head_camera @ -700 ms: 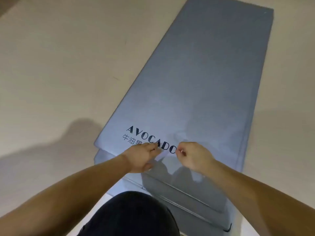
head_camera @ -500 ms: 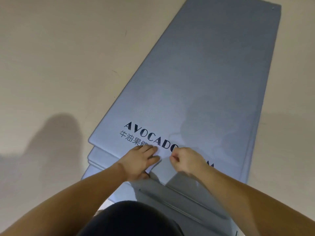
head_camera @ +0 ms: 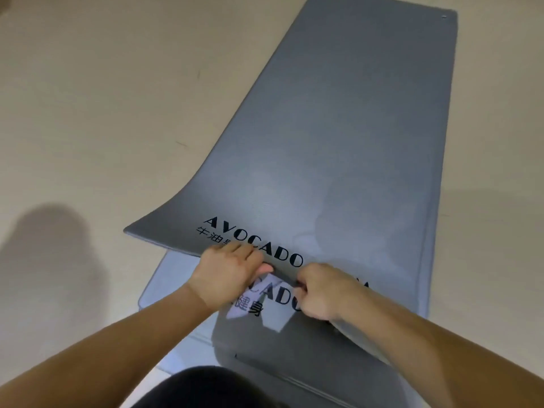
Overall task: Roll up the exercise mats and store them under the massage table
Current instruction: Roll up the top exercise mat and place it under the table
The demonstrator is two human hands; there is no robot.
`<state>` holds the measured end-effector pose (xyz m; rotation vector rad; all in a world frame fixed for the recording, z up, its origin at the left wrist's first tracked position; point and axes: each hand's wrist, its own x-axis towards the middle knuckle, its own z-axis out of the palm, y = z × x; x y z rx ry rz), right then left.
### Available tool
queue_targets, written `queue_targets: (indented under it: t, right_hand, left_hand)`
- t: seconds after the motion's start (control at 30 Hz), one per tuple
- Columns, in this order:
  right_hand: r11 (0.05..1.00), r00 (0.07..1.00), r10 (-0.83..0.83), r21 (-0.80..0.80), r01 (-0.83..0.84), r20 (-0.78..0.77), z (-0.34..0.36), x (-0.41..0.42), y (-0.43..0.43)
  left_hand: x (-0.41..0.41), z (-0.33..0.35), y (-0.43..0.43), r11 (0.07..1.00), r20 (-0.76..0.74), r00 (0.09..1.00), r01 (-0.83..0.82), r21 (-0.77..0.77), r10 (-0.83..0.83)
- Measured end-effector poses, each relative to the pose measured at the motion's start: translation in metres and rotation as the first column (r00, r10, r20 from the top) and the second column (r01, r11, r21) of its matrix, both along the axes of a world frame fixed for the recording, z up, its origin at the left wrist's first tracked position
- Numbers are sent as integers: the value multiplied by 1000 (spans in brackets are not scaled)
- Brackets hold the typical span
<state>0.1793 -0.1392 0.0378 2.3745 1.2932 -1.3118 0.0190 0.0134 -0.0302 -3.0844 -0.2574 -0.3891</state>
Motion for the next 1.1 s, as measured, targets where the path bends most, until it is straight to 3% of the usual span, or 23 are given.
queue_targets:
  t: [0.1,0.2,0.27,0.37,0.43,0.53,0.6,0.67,0.77,0.83,0.87,1.03,1.1]
  right_hand:
    - [978,957,-143,182,98,253,8,0,-6]
    - [913,846,-375,309,267,378,4,12,-26]
    - [932,837,-318,311,188,445,6,27,-37]
    - [973,853,-65,221,-60,518,25,63,-39]
    - [990,900,-10,133,-54,436,35,89,-36]
    - [977,965,-209,85,197,162,36,99,-32]
    - [970,965,-240,0,241,101,27,94,-32]
    - [955,956,-288,-55,291,49,15,91,-37]
    - [930,932,-363,-66,362,-4,-3,99,-39]
    - [921,922,-386,-60,384,-26,-9,108,-33]
    - [921,921,-388,-54,386,-37,-11,112,-29]
    - [944,941,-331,-38,329,-65,-24,116,-22]
    - [940,938,-342,-10,342,-50,-30,121,-20]
  left_hand:
    - [35,15,9,984,39,983,-177,-18,178]
    - [56,21,14,984,-19,984,-178,-19,178]
    - [64,31,17,993,-69,991,-117,7,117]
    - [71,60,11,997,-162,984,-76,21,78]
    - [79,82,5,995,-295,954,-80,-61,58]
    - [93,106,8,931,-536,844,-185,-314,-13]
    - [100,104,12,879,-653,753,-254,-404,-82]
    - [103,92,9,916,-671,740,-244,-317,-35]
    - [91,76,-10,993,-322,945,-93,-75,64]
    - [69,68,-22,1000,-144,990,15,8,-14]
    - [56,63,-25,999,-144,989,44,11,-42]
    - [16,44,-21,997,-489,869,-69,33,76]
    - [21,38,-27,987,-495,858,-163,-5,139]
